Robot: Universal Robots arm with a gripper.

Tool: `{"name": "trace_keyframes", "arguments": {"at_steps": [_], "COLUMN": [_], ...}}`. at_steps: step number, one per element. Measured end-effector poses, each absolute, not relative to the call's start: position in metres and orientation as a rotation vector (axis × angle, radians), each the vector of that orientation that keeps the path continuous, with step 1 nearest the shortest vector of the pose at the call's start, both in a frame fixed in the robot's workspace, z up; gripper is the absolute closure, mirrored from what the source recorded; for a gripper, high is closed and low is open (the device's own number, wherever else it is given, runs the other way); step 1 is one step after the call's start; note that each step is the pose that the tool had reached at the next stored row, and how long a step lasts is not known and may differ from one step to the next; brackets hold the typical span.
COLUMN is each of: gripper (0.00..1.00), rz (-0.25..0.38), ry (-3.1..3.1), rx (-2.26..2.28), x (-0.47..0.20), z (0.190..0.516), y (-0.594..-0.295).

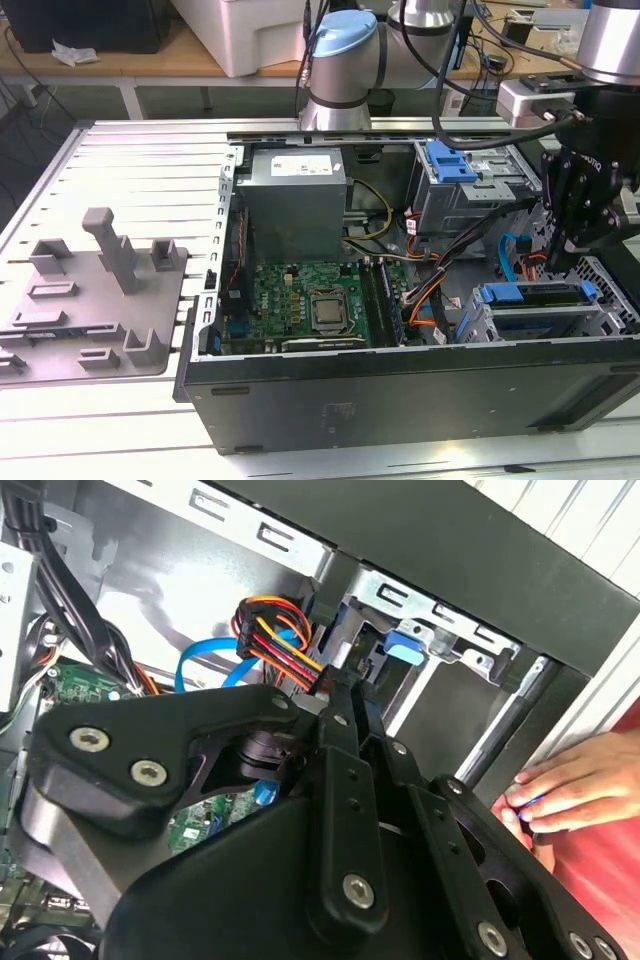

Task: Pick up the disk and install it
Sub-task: 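Insert the first disk wire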

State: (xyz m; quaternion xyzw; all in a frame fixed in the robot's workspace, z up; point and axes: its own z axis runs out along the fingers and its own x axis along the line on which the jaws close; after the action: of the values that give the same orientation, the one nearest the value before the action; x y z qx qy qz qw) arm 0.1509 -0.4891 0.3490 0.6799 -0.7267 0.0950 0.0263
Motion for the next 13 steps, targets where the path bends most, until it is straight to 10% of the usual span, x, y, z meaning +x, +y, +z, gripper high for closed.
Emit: {"name": "trace_keyframes", "arguments": {"at_steps": [13], "gripper": [0.83], "rz": [0.297], "ry": [-2.165], "rx": [2.194], "x": [0.1487], "z": [0.3490], "y": [-0.4960]}}
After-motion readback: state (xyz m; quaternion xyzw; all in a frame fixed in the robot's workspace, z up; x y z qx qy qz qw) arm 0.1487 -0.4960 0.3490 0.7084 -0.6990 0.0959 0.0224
